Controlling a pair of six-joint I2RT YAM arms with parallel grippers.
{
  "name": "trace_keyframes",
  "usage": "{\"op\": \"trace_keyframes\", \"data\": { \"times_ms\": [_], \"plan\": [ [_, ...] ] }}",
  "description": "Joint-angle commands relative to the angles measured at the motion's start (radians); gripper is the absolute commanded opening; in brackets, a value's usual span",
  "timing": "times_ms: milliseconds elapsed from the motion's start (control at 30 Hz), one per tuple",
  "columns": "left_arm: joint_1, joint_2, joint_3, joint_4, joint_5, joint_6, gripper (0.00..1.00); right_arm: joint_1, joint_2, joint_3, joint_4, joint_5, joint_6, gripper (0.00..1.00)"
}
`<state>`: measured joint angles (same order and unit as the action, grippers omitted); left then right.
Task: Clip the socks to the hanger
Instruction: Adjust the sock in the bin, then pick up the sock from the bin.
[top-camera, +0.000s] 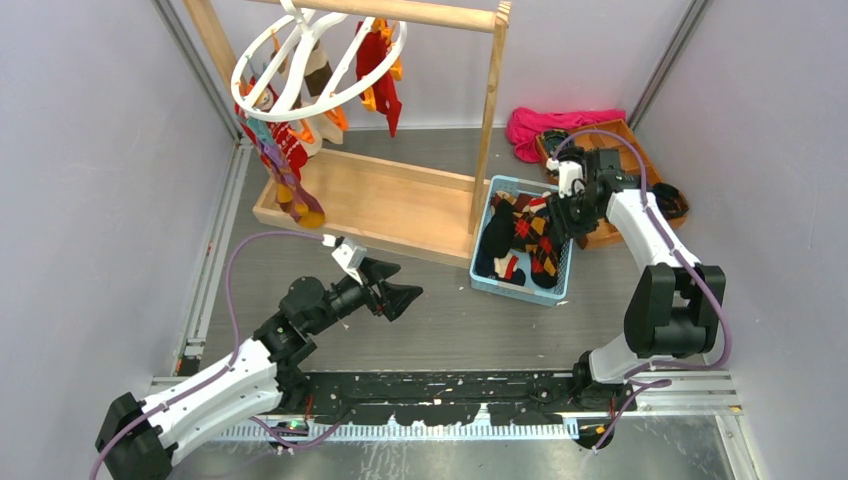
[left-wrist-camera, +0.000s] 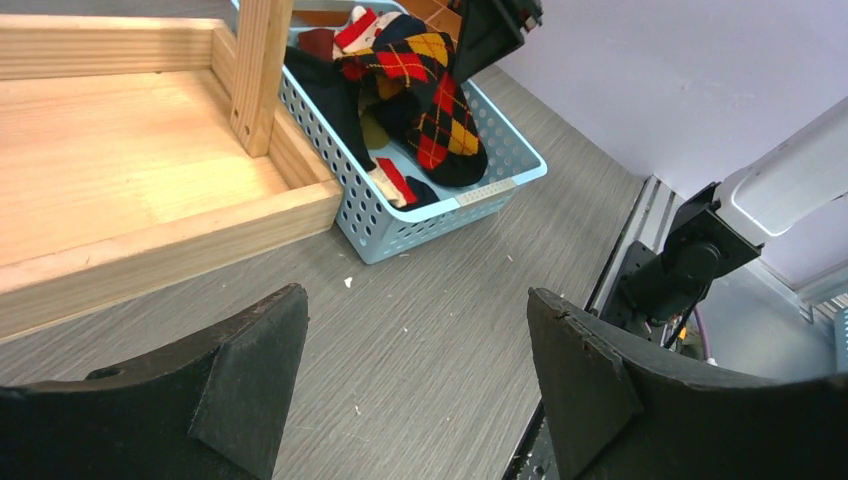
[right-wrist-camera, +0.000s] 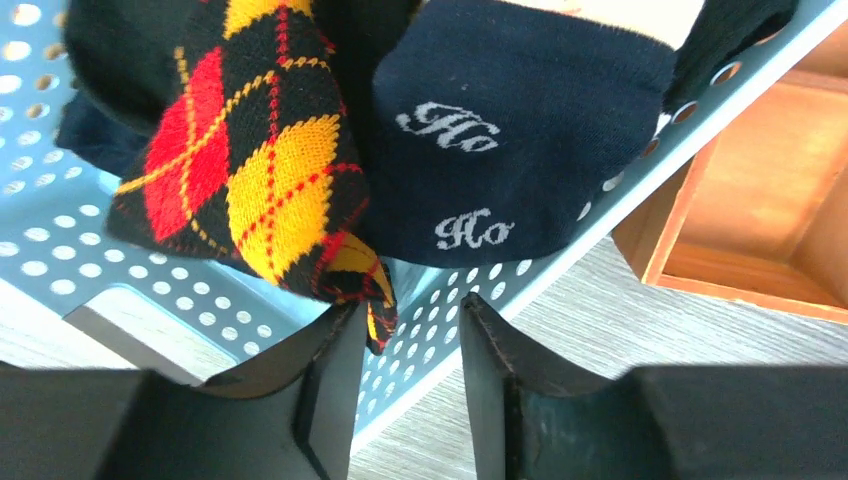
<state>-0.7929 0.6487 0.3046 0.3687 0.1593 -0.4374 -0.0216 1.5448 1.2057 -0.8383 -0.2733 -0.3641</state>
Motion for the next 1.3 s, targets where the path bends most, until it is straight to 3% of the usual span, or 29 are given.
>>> {"op": "trace_keyframes", "data": {
  "times_ms": [0, 100, 233, 500, 633, 867, 1000, 1133, 1267],
  "plan": [
    [-0.005, 0.006, 0.028, 0.045, 0.012, 0.009, 0.81, 0.015, -0.145, 0.064, 0.026, -0.11, -0.041, 0.5],
    [-0.005, 0.002, 0.026, 0.048, 0.006, 0.006, 0.81, 0.067, -0.186, 0.046, 0.021, -0.238, -0.06, 0.56],
    [-0.005, 0.003, 0.024, 0.052, 0.008, -0.007, 0.81, 0.13, -0.159, -0.039, 0.069, -0.36, -0.021, 0.55],
    [-0.005, -0.024, 0.018, 0.035, -0.003, -0.011, 0.81, 0.201, -0.026, -0.105, 0.154, -0.442, 0.076, 0.31],
    [-0.005, -0.02, 0.01, 0.049, -0.001, -0.017, 0.81, 0.232, 0.057, -0.129, 0.221, -0.352, 0.146, 0.3],
    [-0.006, -0.053, -0.005, 0.039, -0.011, -0.018, 0.81, 0.269, 0.151, -0.163, 0.324, -0.176, 0.241, 0.49],
    [-0.005, -0.075, -0.014, 0.028, -0.018, -0.016, 0.81, 0.298, 0.194, -0.164, 0.331, -0.103, 0.256, 0.5],
    [-0.005, -0.092, -0.02, 0.019, -0.021, -0.017, 0.81, 0.307, 0.217, -0.157, 0.329, -0.057, 0.264, 0.43],
    [-0.005, -0.107, -0.017, 0.004, -0.023, -0.013, 0.81, 0.307, 0.213, -0.14, 0.292, -0.103, 0.251, 0.18]
  ]
}}
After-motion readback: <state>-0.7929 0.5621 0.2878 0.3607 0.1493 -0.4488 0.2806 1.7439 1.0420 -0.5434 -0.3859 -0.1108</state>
